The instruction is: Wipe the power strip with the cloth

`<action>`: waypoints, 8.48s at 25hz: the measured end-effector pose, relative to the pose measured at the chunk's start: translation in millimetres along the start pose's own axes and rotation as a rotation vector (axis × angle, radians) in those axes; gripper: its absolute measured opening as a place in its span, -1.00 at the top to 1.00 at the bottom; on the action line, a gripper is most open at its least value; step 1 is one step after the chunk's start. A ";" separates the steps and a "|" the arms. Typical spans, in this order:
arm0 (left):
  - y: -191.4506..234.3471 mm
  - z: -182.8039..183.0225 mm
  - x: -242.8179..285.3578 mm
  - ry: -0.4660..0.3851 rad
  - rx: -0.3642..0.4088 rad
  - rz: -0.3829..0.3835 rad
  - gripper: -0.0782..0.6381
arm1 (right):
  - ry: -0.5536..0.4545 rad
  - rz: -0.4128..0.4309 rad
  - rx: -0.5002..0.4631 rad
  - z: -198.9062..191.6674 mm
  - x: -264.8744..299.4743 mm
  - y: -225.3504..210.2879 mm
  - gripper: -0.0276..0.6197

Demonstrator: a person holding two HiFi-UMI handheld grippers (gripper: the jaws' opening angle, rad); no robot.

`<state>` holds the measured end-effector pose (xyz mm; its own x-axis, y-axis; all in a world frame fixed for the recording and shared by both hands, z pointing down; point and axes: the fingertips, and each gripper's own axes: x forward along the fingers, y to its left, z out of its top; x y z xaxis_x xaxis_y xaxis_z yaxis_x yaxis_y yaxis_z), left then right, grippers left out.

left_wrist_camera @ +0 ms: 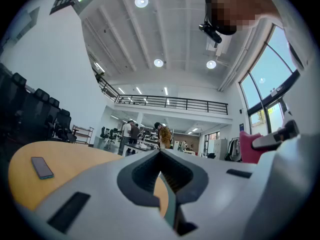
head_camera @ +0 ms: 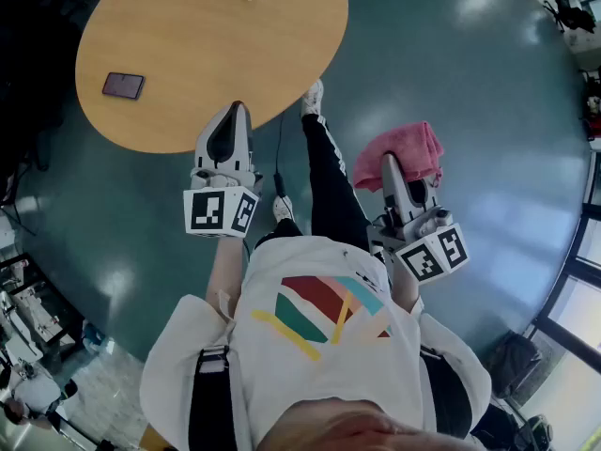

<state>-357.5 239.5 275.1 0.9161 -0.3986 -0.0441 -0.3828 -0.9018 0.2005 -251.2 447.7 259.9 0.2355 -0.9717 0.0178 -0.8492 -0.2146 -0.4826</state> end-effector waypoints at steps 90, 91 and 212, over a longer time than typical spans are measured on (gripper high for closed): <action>300.4 -276.4 530.1 0.732 0.205 0.280 -0.09 | 1.459 0.966 -0.577 -161.6 801.6 -300.1 0.79; 299.9 -273.9 524.9 0.732 0.207 0.281 -0.09 | 1.452 0.960 -0.579 -159.2 804.5 -299.6 0.79; 287.9 -234.9 502.9 0.576 0.201 0.294 0.66 | 1.510 2.157 -1.676 -207.5 707.4 -159.6 0.79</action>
<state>21.1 -181.5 540.6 0.6668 -0.5298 0.5242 -0.5896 -0.8052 -0.0636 -47.2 -225.9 531.3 -0.0260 0.4455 0.8949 0.6369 0.6974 -0.3287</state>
